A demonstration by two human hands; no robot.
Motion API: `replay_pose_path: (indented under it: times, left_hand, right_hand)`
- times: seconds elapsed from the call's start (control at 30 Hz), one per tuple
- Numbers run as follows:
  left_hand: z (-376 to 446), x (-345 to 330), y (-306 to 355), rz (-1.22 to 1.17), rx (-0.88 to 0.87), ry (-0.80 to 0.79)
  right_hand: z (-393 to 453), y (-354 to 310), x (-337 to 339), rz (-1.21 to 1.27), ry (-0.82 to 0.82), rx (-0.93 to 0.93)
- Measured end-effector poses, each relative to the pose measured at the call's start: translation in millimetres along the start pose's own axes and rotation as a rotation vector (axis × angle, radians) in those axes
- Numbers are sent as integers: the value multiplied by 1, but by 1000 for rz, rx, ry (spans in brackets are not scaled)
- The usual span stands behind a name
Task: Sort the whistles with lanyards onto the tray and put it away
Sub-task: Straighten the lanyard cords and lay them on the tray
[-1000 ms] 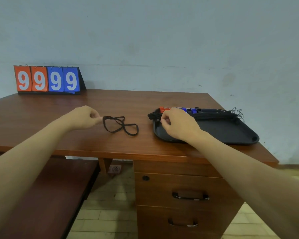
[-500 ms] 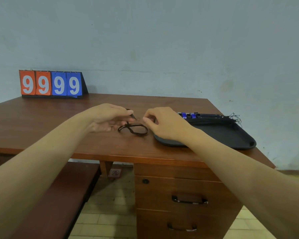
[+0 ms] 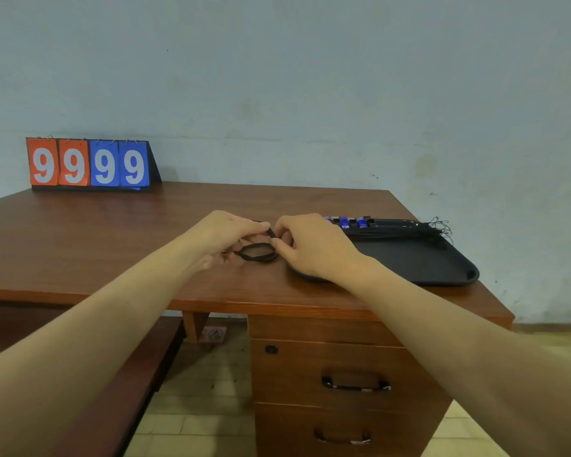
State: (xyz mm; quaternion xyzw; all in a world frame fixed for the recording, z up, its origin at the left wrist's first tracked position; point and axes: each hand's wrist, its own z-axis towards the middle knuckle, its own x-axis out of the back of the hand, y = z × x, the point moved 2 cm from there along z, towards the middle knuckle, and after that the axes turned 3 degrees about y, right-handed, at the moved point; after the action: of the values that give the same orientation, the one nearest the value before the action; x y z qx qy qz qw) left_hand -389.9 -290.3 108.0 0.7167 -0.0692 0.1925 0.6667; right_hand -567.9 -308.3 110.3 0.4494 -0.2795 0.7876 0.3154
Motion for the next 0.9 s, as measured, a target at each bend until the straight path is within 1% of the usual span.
replay_pose_path:
  times: [0.1,0.13,0.17,0.2,0.27,0.3,0.33,0.37,0.43,0.5,0.57,0.63,0.8,0.9]
  left_hand:
    - [-4,-4,3,73,-31,-23]
    - [-5,-3,5,145,-86,-38]
    - [-5,-1,7,269,-172,-38]
    - [-4,1,8,426,-273,-3]
    - [-1,7,11,686,-435,152]
    - [-1,10,14,726,-492,210]
    - [0,11,15,721,-552,219]
    - [0,10,17,711,-620,186]
    - [0,3,18,757,-714,49]
    - [-2,-8,17,827,-684,-89]
    - [-3,-18,15,857,-624,-146]
    - [-1,-26,13,848,-594,-148]
    - [0,-35,11,815,-605,-124]
    - [1,-34,9,809,-584,-99]
  right_hand:
    - [-3,1,-2,-62,26,-7]
    - [-4,2,-2,-79,32,-6]
    - [-5,2,-3,-86,37,-2]
    - [-6,3,-3,-86,39,2]
    - [-9,6,-1,-75,41,4]
    - [-10,7,-1,-73,42,2]
    - [-11,9,0,-73,43,1]
    - [-11,10,0,-76,46,8]
    - [-12,13,1,-87,50,43]
    - [-11,14,4,-102,30,89]
    - [-11,18,6,-120,4,114]
    - [-12,23,8,-130,-7,119]
    - [-17,35,14,-142,5,115]
    - [-19,45,19,-150,35,91]
